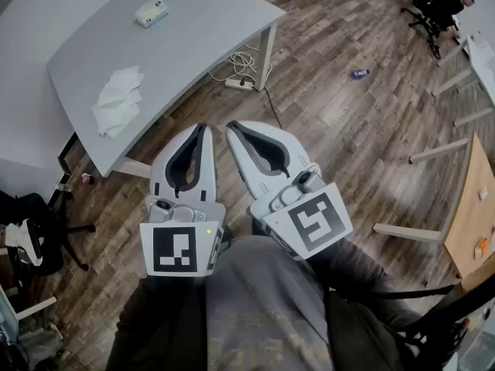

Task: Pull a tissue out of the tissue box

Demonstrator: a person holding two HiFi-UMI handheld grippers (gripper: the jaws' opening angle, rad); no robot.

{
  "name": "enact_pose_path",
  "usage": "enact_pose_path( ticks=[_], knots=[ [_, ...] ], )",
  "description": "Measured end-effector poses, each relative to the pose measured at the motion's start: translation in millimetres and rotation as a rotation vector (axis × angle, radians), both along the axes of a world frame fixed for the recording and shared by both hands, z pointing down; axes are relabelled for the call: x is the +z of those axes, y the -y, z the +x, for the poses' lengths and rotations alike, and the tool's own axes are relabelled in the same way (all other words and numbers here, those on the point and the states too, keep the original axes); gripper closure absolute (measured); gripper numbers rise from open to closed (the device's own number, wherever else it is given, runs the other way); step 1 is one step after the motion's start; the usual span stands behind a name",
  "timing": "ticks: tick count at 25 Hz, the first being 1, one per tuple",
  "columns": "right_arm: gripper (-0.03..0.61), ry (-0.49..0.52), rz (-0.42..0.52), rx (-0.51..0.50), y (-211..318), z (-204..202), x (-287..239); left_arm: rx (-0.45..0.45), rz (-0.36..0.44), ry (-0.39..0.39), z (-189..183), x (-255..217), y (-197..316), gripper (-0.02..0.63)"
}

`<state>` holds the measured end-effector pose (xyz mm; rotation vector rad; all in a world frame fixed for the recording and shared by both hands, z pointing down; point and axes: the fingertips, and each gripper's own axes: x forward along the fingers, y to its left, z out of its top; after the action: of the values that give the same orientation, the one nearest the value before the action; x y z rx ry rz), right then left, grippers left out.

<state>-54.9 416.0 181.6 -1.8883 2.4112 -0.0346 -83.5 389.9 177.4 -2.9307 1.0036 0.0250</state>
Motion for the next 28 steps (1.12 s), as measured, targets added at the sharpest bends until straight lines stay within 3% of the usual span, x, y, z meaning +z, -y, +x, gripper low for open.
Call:
enact_pose_path(
  ticks=[6, 11, 15, 21, 28],
  knots=[
    [0.577, -0.019, 0.019, -0.018, 7.1, 35.2, 2.3, -0.013, 0.002, 0.000, 34.5, 4.7, 5.6, 0.612],
    [0.577, 0.039, -0.025, -0.034, 18.6, 62.4, 20.3, -0.019, -0.028, 0.030, 58.6, 23.5, 8.5, 0.612],
    [0.577, 0.031, -0.014, -0.056, 44.1, 69.8, 22.5, -0.033, -0.030, 0.041, 68.3, 26.8, 36.5, 0.612],
    [0.575, 0.025, -0.021, -0.086, 114.9, 89.4, 36.5, -0.060, -0.039, 0.050, 86.2, 43.1, 105.0, 0.612],
    [0.576, 0.027, -0.043, -0.158, 254.6, 119.9, 58.0, -0.099, -0.060, 0.030, 120.2, 58.3, 248.2, 0.612]
  ],
)
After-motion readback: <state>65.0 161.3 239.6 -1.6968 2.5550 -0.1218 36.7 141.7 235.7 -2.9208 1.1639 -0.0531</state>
